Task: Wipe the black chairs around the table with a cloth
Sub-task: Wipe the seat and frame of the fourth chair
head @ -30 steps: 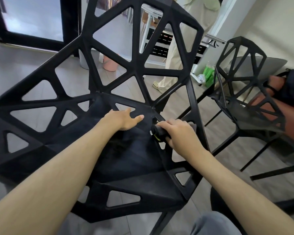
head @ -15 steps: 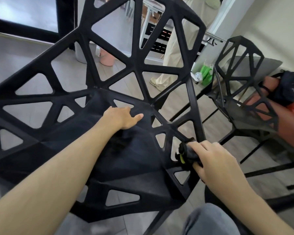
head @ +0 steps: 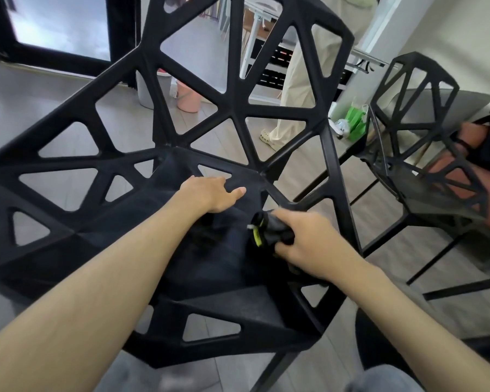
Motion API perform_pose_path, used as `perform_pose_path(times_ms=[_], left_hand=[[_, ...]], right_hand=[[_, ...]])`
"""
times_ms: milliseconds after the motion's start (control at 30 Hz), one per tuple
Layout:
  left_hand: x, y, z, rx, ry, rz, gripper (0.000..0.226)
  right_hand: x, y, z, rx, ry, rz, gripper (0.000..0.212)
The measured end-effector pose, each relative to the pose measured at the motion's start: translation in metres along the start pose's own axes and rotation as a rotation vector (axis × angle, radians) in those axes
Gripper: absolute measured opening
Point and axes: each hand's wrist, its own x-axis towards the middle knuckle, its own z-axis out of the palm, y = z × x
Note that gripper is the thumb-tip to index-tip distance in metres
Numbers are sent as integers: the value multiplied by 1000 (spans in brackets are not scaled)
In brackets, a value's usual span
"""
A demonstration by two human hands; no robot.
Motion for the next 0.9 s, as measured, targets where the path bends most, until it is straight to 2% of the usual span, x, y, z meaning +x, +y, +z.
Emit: perform_pose_path(times_ms=[67, 133, 200, 333, 467, 567, 667, 800, 900], left_hand=[[0, 0, 0, 1, 2, 6, 83], [3, -1, 2, 3, 5, 14, 83], [6, -2, 2, -5, 2, 16, 84], [13, -6, 1, -36, -13, 5, 81], [19, -8, 0, -90, -47, -28, 58], [16, -7, -4, -104, -70, -47, 50], [13, -7, -3, -82, -54, -40, 53], [14, -7, 0, -75, -50, -40, 53], [12, -6, -1, -69, -39, -32, 54]], right_hand=[[-27, -17, -3, -26, -77, -85, 32], [-43, -20, -4, -3, -130, -98, 30], [-41, -14, -3, 66, -146, -92, 38], [8, 7, 18, -12, -48, -105, 49], [78, 20, 40, -244, 59, -78, 46], [104, 21, 43, -288, 110, -4, 48], [89, 17, 38, -333, 104, -11, 44], [45, 10, 19, -404, -4, -35, 44], [24, 15, 16, -461, 61, -11, 47]])
